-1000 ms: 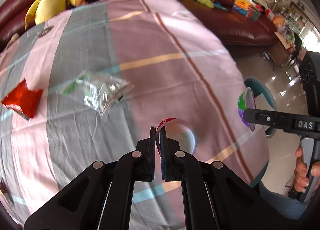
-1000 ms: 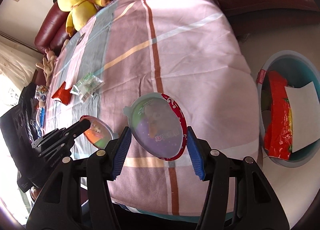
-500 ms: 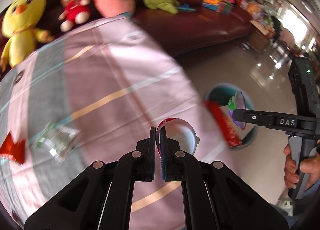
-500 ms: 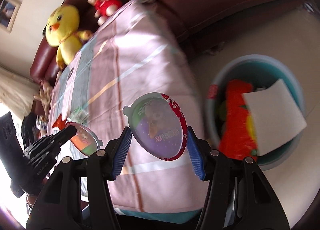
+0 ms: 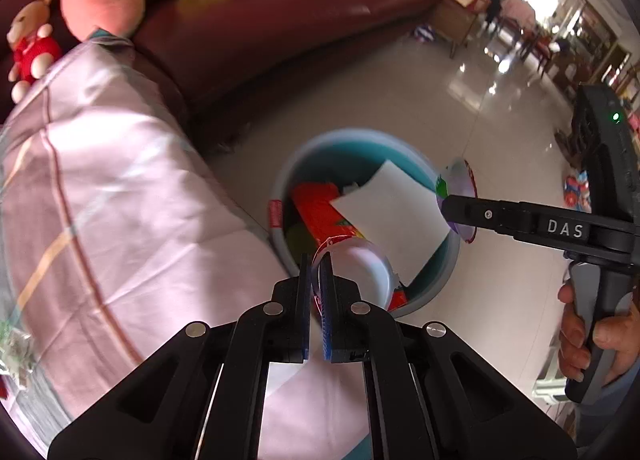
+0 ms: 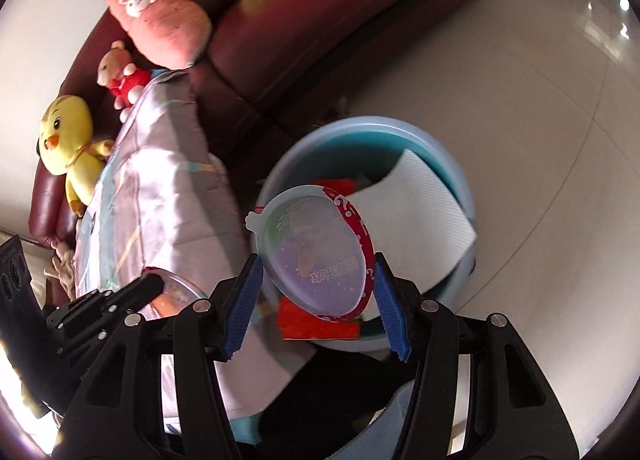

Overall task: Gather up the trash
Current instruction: 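Carry the lid and white cup over the teal bin with both tools, then open both tools to drop the lid and cup into the bin, then move both tools back to the table toward the red bag and clear wrapper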

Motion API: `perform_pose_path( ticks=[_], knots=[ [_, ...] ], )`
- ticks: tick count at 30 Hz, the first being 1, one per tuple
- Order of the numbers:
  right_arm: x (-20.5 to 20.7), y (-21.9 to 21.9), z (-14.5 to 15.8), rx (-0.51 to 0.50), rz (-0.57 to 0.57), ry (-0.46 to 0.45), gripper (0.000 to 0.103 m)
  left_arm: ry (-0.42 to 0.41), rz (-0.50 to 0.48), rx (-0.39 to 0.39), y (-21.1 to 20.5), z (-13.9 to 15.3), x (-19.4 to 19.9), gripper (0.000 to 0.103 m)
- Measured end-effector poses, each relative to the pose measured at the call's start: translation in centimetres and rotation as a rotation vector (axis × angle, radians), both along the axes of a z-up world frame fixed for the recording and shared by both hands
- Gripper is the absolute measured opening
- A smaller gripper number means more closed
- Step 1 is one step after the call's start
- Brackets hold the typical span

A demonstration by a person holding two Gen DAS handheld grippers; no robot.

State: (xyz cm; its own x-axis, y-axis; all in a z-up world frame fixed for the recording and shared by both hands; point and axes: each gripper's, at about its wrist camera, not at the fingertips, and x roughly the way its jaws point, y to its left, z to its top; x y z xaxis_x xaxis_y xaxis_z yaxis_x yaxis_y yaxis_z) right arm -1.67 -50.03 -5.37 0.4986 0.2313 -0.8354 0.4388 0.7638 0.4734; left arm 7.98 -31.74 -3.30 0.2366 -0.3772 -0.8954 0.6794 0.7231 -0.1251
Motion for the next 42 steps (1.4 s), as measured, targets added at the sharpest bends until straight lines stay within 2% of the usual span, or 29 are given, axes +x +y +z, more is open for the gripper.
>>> perform_pose_path(
  ticks=[13, 17, 20, 21, 23, 24, 25, 32, 36, 42],
  knots=[
    [0.0, -2.6, -4.4, 0.04, -0.04, 0.072, 0.053, 0.087, -0.066, 0.105, -6.1, -6.5, 0.3, 0.005],
    [0.3, -2.7, -5.2, 0.047, -0.037, 0.086, 0.053, 0.103, -0.054, 0.161, -6.7, -8.5, 0.8, 0.009],
    [0.5, -2.9, -5.5, 0.049, -0.033, 0.091, 0.053, 0.12, -0.034, 0.162, -6.4, -9.2, 1.3, 0.013],
    [0.6, -2.9, -5.5, 0.049, -0.033, 0.092, 0.053, 0.118, -0.031, 0.163, -6.3, -9.2, 1.4, 0.017],
    [0.7, -3.0, -5.5, 0.049, -0.034, 0.093, 0.053, 0.109, -0.025, 0.162, -6.0, -9.0, 1.5, 0.031],
    [0.8, -3.1, -5.5, 0.049, -0.036, 0.094, 0.053, 0.097, -0.025, 0.159, -5.9, -8.8, 1.4, 0.044],
    [0.9, -3.2, -5.6, 0.048, -0.039, 0.095, 0.053, 0.086, -0.024, 0.158, -5.8, -8.7, 1.4, 0.052],
    [1.3, -3.2, -5.9, 0.071, -0.045, 0.113, 0.055, 0.055, -0.03, 0.136, -4.9, -7.6, 0.9, 0.062],
    [1.2, -2.8, -5.8, 0.074, -0.048, 0.12, 0.064, 0.065, -0.017, 0.118, -4.0, -6.9, 0.7, 0.066],
    [0.9, -2.8, -4.7, 0.066, -0.062, 0.108, 0.066, 0.049, -0.005, 0.092, -3.3, -5.2, 0.0, 0.076]
  ],
)
